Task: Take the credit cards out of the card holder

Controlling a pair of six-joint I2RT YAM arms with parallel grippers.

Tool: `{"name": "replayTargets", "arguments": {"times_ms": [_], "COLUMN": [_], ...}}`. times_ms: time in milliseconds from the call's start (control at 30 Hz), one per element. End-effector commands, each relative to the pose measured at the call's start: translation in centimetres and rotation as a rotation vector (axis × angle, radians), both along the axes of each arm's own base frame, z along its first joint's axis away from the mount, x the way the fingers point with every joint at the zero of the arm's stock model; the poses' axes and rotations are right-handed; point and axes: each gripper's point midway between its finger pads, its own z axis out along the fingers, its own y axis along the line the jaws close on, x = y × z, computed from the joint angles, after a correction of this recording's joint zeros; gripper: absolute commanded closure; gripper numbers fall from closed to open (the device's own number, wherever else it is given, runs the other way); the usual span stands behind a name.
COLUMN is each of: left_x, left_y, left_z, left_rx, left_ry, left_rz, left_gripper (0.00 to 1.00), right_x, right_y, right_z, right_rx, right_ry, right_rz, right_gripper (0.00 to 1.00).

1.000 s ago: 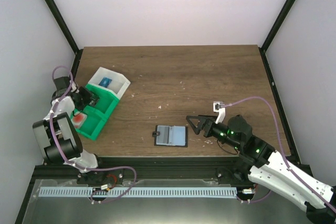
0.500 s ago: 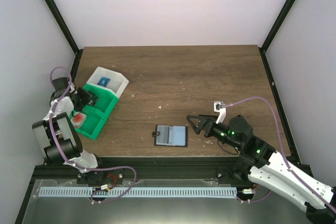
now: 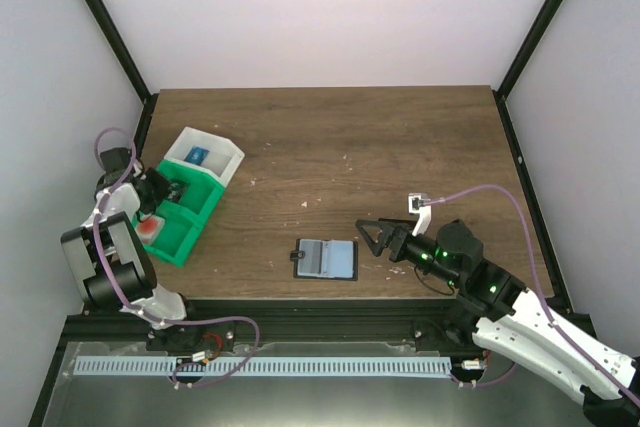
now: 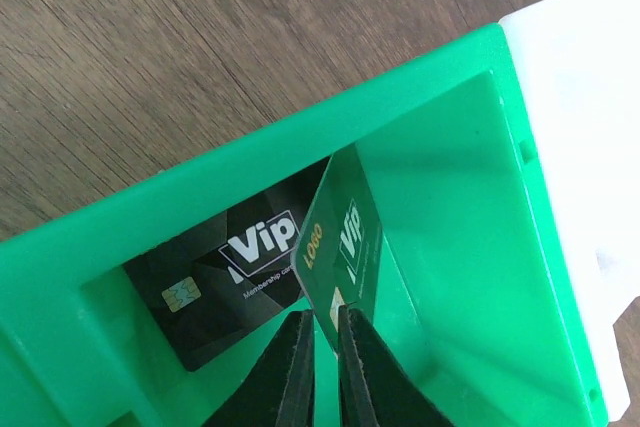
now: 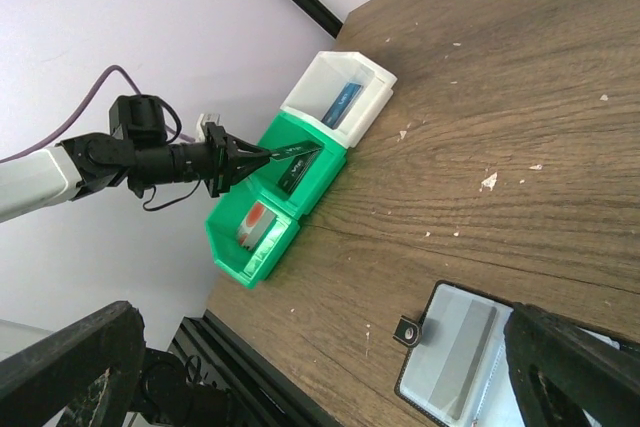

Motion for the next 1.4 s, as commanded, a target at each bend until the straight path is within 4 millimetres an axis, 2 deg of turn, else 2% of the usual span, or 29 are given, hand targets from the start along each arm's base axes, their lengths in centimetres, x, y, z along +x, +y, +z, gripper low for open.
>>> {"name": "replayTargets", "arguments": {"times_ms": [0,233,433,567,600,800,867,967,1133,1267,1367], "left_x": [-0.4,-0.7,-0.7,-0.1,0.4,0.7,0.6,0.6,0.1,-0.9,-1.8], "left_y": [1.1,1.6,2.1,2.1,1.7,0.8,-0.1,-2.8,-7.7,-10.6,-13.2], "left_z": [-0.1,0.1,1.2,3.0,4.3,7.2,7.6,7.6,8.1,9.9,12.0], "left_rx": [0.033,0.056,0.080,0.095,0.087,0.070,0.051,-0.001,-0.024,-0.059,-0.096], "left_ry": [0.029,0.039,0.016,-0.032,-0.082,-0.162,-0.178,-0.192,-0.191,-0.253,-0.342], "left_rz": [0.032,0.062,0.080,0.069,0.050,0.025,-0.002,-0.090,-0.254,-0.350,-0.452], "left_gripper": [0.88,0.85,0.81,0.74,0.73,0.64,0.57,0.39,0.24,0.15,0.01], "right_x": [0.1,0.1,0.1,0.1,0.2,0.1,0.1,0.1,0.0,0.0,-0.5], "right_y": [-0.3,-0.3,-0.4,-0.4,-0.4,-0.2,-0.2,-0.1,0.1,0.5,1.4], "right_z": [2.6,2.6,2.6,2.7,2.7,2.1,1.4,0.3,-1.8,-3.8,-4.9], "right_rx": [0.037,0.037,0.038,0.039,0.038,0.031,0.025,0.005,-0.039,-0.110,-0.142], "right_ry": [-0.048,-0.047,-0.048,-0.051,-0.052,-0.034,-0.017,0.014,0.107,0.184,0.205], "right_rz": [-0.015,-0.014,-0.016,-0.018,-0.018,-0.014,-0.014,-0.009,-0.010,0.002,0.058], "right_gripper": [0.00,0.00,0.00,0.00,0.00,0.00,0.00,0.00,0.00,0.00,0.00]}}
